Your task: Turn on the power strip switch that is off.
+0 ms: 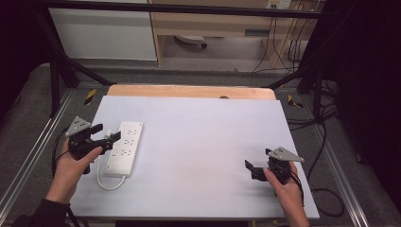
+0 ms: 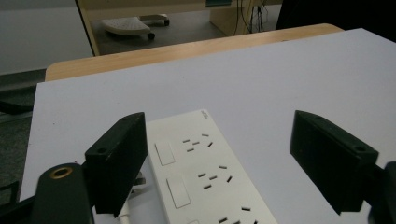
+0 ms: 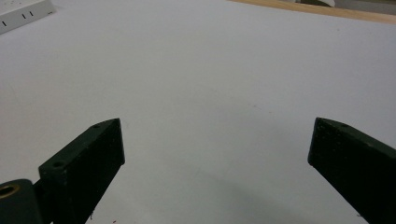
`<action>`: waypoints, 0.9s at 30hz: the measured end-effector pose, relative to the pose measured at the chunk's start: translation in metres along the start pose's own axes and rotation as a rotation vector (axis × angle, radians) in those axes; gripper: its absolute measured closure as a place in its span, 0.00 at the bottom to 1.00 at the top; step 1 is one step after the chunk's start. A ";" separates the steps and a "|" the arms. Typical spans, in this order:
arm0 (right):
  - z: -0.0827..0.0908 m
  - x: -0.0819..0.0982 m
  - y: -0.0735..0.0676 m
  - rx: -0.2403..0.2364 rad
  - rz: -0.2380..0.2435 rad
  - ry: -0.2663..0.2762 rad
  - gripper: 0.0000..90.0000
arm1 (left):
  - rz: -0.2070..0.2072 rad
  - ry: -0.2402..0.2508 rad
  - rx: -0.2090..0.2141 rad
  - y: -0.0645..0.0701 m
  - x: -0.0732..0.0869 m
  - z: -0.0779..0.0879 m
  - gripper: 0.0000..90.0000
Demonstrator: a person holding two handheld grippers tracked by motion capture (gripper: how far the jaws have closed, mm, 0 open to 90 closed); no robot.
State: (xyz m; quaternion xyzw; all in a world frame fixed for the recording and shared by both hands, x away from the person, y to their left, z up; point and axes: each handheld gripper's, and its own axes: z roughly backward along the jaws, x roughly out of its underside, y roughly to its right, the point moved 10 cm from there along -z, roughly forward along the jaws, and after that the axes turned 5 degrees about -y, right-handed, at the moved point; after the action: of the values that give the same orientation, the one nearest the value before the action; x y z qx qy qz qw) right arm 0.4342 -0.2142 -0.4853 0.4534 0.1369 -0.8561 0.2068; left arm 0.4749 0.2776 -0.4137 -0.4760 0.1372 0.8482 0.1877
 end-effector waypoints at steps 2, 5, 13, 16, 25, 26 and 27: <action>-0.001 0.000 0.000 0.003 0.002 -0.002 0.05 | 0.009 -0.004 0.003 0.001 0.003 -0.002 0.26; 0.000 0.000 0.000 0.002 -0.001 -0.003 0.05 | 0.009 -0.025 0.005 0.001 0.008 -0.006 0.29; -0.001 0.001 0.000 0.002 0.001 -0.006 0.05 | 0.004 -0.061 0.019 0.003 0.017 -0.013 0.41; -0.001 0.001 0.001 0.003 0.000 -0.006 0.05 | 0.000 -0.078 0.028 0.004 0.020 -0.014 0.49; -0.001 0.002 0.000 0.000 0.001 -0.012 0.05 | 0.004 -0.114 0.017 0.001 0.032 -0.020 0.56; -0.001 0.002 0.000 -0.001 -0.001 -0.013 0.05 | 0.008 -0.114 0.017 0.001 0.032 -0.020 0.57; -0.001 0.002 0.000 -0.001 0.000 -0.013 0.05 | 0.009 -0.117 0.017 0.001 0.033 -0.020 0.58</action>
State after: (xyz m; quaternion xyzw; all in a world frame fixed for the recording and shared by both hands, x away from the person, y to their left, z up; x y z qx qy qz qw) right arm 0.4344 -0.2142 -0.4877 0.4478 0.1361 -0.8589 0.2078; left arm 0.4738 0.2753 -0.4520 -0.4234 0.1355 0.8742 0.1956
